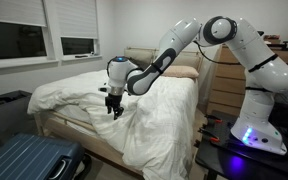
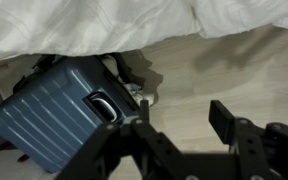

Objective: Straighten the beddings on the bottom right corner of the bed

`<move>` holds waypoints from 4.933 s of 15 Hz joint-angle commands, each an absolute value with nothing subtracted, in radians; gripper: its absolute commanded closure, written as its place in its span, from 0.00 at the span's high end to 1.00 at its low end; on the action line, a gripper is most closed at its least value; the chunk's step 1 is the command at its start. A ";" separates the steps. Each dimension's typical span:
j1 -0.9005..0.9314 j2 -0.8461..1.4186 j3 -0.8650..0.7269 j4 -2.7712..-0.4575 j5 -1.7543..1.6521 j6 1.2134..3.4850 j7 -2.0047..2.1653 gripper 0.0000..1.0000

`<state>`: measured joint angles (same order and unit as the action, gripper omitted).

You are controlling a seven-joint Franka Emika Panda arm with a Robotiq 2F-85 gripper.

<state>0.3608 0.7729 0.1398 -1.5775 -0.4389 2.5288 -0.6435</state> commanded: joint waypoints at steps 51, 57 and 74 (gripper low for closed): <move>0.375 1.258 0.002 -1.036 -0.762 2.491 -0.467 0.02; 0.405 1.201 0.085 -1.088 -0.777 2.517 -0.602 0.02; 0.344 1.137 0.250 -1.044 -0.678 2.409 -0.932 0.40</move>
